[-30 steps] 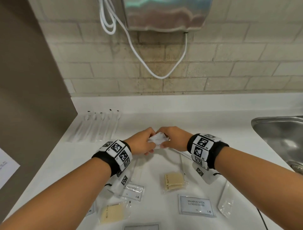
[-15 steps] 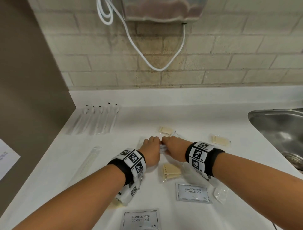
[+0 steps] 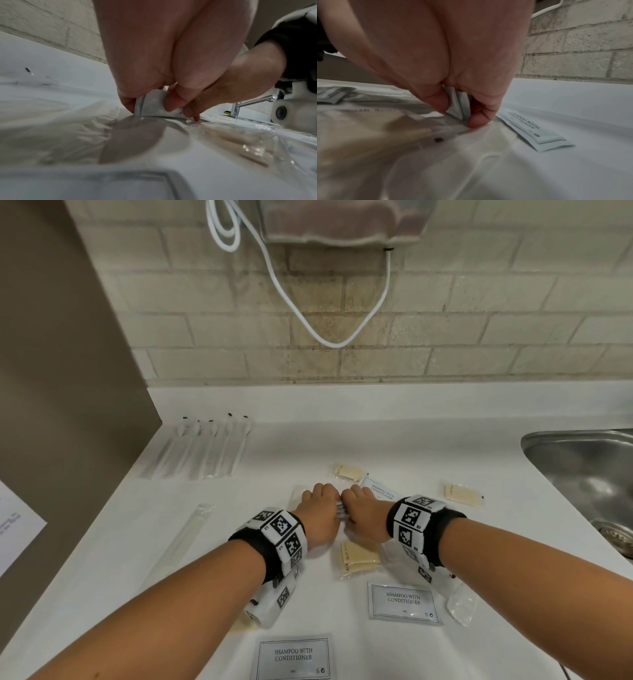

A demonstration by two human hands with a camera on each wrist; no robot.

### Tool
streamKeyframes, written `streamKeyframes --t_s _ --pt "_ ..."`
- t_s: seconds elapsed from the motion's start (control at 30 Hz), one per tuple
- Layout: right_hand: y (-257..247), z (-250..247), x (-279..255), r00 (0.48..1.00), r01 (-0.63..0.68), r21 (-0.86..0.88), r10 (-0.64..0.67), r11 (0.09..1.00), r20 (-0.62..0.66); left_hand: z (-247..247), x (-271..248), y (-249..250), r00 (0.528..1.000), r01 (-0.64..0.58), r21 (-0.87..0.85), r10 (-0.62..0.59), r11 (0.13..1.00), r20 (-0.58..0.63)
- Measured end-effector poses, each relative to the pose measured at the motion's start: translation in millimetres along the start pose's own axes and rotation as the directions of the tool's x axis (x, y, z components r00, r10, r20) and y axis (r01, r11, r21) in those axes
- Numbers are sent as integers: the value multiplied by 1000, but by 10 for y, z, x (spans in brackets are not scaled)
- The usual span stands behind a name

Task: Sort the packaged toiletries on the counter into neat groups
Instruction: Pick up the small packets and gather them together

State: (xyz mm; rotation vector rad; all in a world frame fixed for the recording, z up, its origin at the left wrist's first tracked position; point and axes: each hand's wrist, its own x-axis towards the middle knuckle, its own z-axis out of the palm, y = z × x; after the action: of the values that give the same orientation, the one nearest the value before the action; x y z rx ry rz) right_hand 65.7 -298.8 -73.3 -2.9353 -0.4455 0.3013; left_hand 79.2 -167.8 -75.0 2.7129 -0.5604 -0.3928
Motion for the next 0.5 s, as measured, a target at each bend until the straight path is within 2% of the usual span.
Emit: streamKeyframes --t_s 0.1,0.2,0.33,0.43,0.5 --pt "68 -117 78 995 27 61 -32 998 90 -44 31 -52 1000 1 -3 -1 1000 26" --pt "109 -340 180 978 33 127 -59 991 201 -187 61 -122 1000 3 -107 -2 994 10" --pt "162 -589 385 990 -35 284 -6 958 142 -499 137 -280 995 13 -309 -43 951 -91" --pt "180 -733 633 989 -98 555 19 826 147 -735 264 -440 967 46 -489 -161 871 -196" --pt "147 -836 804 988 -139 676 59 724 141 -858 386 -544 935 61 -595 -254 801 -246"
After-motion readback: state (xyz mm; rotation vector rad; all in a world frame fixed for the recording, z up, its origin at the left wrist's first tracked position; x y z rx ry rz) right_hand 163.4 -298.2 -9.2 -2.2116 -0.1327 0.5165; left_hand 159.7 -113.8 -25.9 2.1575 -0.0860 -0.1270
